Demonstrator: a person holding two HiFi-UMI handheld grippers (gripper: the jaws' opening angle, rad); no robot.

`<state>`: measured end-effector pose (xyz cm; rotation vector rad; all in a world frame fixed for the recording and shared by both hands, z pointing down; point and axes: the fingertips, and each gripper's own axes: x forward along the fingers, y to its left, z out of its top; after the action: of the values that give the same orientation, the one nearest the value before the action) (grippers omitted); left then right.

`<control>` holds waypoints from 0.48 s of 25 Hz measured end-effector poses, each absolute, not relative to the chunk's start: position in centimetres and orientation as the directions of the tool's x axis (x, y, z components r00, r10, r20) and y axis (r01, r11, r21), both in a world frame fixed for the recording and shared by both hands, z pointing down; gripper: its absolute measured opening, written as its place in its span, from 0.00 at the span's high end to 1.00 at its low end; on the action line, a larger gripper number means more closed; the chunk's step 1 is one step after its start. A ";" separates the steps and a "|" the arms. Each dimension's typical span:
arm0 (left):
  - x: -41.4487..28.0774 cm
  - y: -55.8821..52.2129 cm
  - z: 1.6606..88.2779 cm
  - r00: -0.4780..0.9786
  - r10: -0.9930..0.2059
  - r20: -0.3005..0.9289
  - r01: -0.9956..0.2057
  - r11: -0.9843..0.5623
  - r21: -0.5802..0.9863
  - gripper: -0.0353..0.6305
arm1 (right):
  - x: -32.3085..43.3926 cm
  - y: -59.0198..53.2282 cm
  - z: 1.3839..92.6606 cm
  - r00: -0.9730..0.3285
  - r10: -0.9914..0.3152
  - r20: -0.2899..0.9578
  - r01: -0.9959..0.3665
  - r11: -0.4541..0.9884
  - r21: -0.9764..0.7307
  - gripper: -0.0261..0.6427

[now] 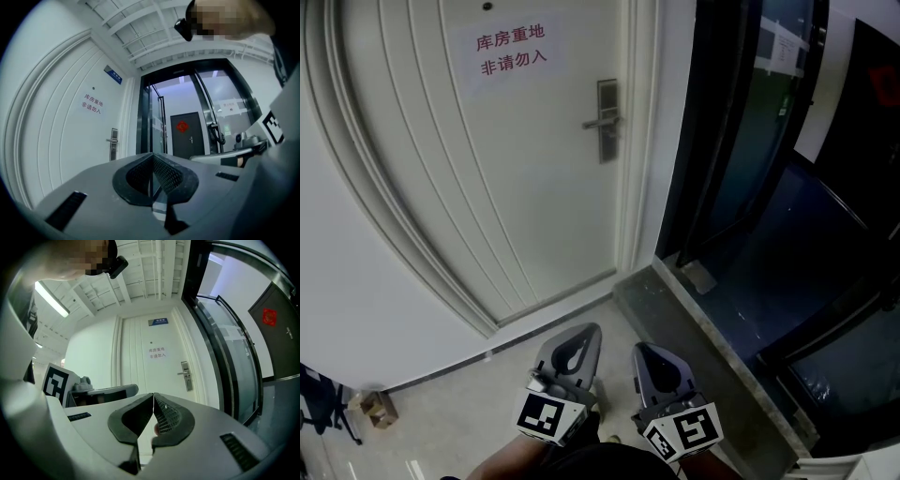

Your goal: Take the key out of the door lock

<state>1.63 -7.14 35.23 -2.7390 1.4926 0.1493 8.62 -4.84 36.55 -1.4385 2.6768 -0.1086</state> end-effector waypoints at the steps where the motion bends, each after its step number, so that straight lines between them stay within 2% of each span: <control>1: 1.6 -8.2 35.4 0.542 -0.835 -0.095 -0.837 -0.547 0.034 0.94 | 8.6 -5.8 36.7 -0.547 -0.835 -0.054 -0.828 0.550 -0.109 0.94; 12: -0.6 -23.6 34.8 0.591 -0.798 -0.120 -0.800 -0.599 0.037 0.94 | 4.7 -21.0 35.5 -0.529 -0.845 -0.084 -0.840 0.535 -0.089 0.94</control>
<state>-0.60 -23.63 34.85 -2.7833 1.3977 0.1929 4.69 -20.98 35.53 -1.4604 2.6486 -0.0562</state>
